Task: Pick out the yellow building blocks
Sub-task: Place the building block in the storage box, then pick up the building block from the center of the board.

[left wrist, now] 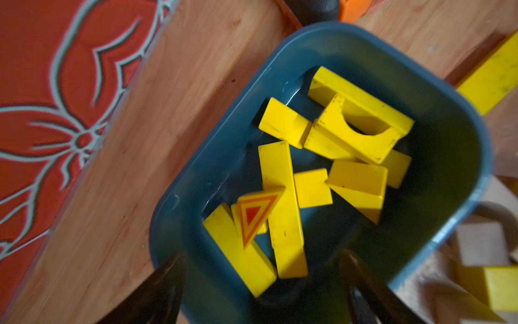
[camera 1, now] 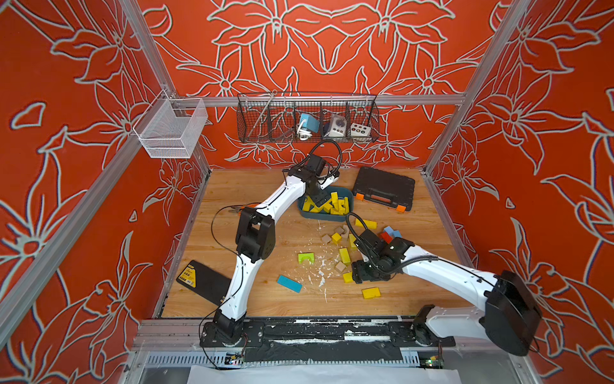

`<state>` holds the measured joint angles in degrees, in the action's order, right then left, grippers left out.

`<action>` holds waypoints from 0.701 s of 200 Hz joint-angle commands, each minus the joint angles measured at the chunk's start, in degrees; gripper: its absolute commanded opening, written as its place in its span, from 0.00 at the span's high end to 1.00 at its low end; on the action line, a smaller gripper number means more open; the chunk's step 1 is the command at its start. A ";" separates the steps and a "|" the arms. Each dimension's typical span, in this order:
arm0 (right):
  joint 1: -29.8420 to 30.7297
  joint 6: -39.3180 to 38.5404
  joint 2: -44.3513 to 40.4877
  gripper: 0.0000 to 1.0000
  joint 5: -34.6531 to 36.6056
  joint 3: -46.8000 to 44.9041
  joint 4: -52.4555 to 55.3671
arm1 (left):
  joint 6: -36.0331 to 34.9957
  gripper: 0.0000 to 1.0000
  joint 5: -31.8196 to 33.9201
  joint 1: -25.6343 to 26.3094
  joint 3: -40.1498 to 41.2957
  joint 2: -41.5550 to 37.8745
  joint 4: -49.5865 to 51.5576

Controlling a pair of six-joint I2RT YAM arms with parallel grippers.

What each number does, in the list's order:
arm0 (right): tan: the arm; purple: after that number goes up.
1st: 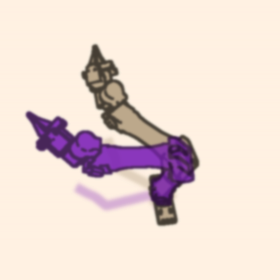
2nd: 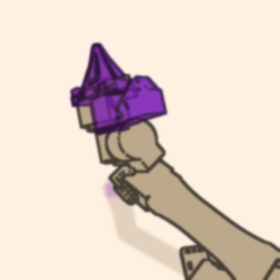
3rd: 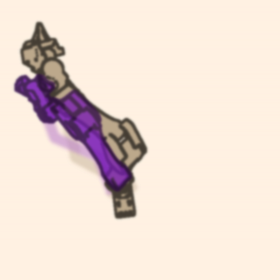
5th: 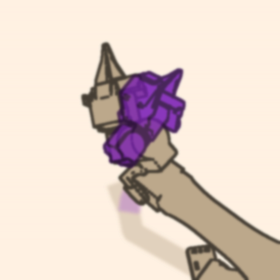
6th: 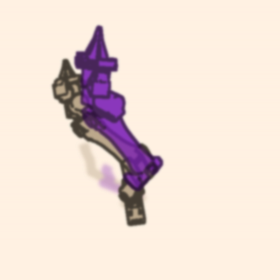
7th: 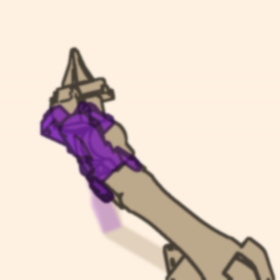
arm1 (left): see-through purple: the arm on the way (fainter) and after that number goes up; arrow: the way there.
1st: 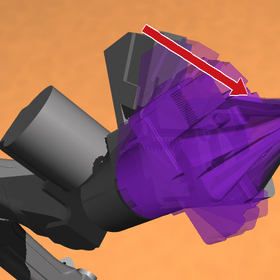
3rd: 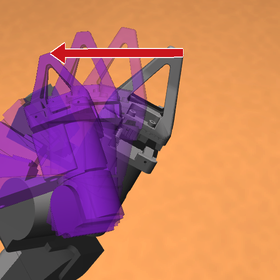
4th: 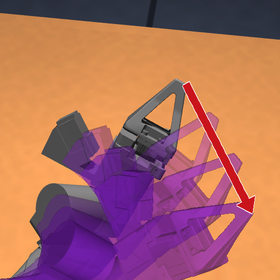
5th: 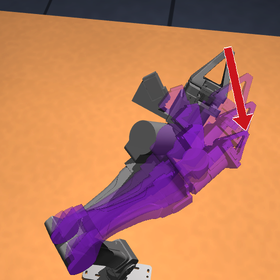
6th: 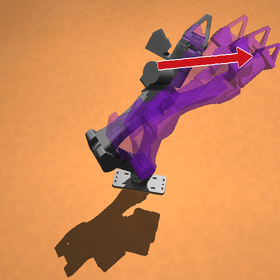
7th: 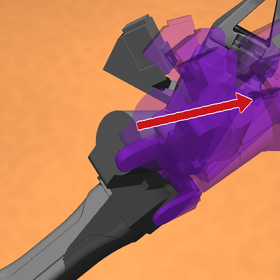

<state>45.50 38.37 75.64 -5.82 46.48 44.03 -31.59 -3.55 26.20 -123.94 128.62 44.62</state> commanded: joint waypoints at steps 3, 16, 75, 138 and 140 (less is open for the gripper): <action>1.47 -0.43 3.34 0.22 1.14 2.36 -2.67 | 1.46 0.14 -1.66 -0.28 3.16 -8.35 2.00; 1.98 -0.66 5.52 0.20 1.18 2.85 -3.55 | 2.02 0.14 -2.26 -0.52 6.13 -11.52 1.83; 4.31 -0.76 12.67 0.17 4.21 5.78 -4.49 | 3.61 0.14 -4.87 -2.16 15.87 -21.81 1.02; 4.78 -1.78 15.65 0.16 6.31 6.75 -3.07 | 3.98 0.14 -6.13 -4.13 22.60 -25.71 0.44; 4.80 -1.78 15.67 0.16 6.36 6.71 -3.05 | 3.99 0.14 -6.21 -4.20 22.64 -25.85 0.46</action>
<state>49.84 36.73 90.24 -2.04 52.60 39.83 -28.16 -7.99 22.76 -102.32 106.06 44.58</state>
